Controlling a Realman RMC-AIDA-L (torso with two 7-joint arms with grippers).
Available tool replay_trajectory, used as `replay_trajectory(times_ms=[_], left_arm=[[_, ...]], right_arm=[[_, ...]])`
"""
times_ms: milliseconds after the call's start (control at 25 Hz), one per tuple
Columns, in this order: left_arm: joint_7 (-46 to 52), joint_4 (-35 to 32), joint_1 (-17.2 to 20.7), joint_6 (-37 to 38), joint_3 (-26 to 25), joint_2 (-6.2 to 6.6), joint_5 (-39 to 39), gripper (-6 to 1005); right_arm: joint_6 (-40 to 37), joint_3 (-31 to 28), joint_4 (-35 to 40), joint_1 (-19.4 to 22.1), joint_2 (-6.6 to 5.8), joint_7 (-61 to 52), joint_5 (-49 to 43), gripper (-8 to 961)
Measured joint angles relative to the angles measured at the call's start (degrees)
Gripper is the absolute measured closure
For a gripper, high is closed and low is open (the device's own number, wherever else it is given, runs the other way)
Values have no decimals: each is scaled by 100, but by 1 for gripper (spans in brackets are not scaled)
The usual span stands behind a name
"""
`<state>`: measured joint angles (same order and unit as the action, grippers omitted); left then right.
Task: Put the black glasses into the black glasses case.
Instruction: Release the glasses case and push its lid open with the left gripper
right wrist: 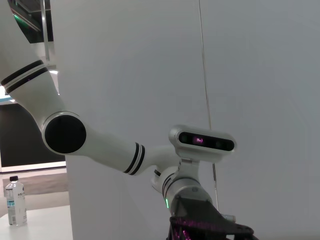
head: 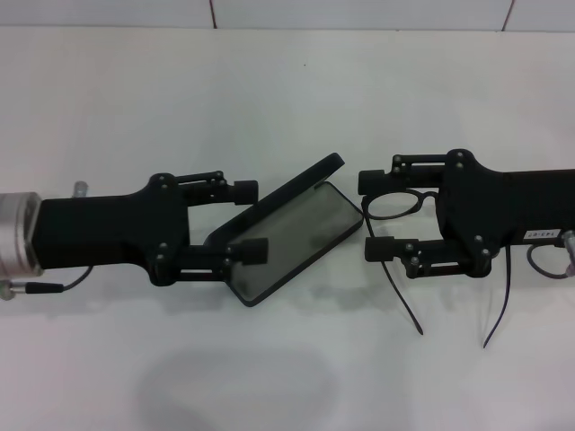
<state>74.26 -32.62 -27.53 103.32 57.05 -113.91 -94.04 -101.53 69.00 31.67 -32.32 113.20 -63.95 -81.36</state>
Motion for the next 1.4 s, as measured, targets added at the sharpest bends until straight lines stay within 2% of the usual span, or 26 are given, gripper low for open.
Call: replay_trajectory(times_ms=[160, 560, 840, 1000, 1080, 1120, 1160, 1200, 1280, 1360, 1400], left_arm=[[8, -132, 104, 8, -116, 13, 4, 211], [22, -131, 74, 14, -141, 64, 4, 237], [43, -131, 64, 12, -142, 59, 9, 268], [213, -300, 63, -33, -313, 5, 38, 286], [750, -797, 56, -225, -385, -62, 6, 296], [1256, -1261, 54, -370, -376, -132, -125, 300], [2101, -2143, 50, -612, -316, -304, -494, 305], [2101, -2143, 50, -612, -316, -304, -494, 309], [3063, -3412, 49, -877, -139, -539, -1150, 318], [3868, -4347, 50, -1140, 264, -603, -1629, 327], [4179, -4664, 46, -1233, 481, -589, -1779, 332]], right_arm=[[9, 0, -15, -36, 0, -2, -2, 293], [53, 0, -19, -38, 18, -4, -3, 299], [254, -18, -22, -28, 18, -4, -2, 302], [515, -132, 16, 84, 10, -2, -2, 305], [751, -274, 79, 236, -53, -2, -2, 306], [830, -362, 117, 325, -96, -2, -2, 306], [900, -630, 217, 566, -194, -2, -2, 307], [900, -630, 217, 566, -194, -2, -2, 307], [871, -1039, 324, 864, -282, -3, -1, 308], [794, -1369, 396, 1091, -324, -6, -1, 310], [763, -1514, 429, 1204, -337, -9, -1, 310]])
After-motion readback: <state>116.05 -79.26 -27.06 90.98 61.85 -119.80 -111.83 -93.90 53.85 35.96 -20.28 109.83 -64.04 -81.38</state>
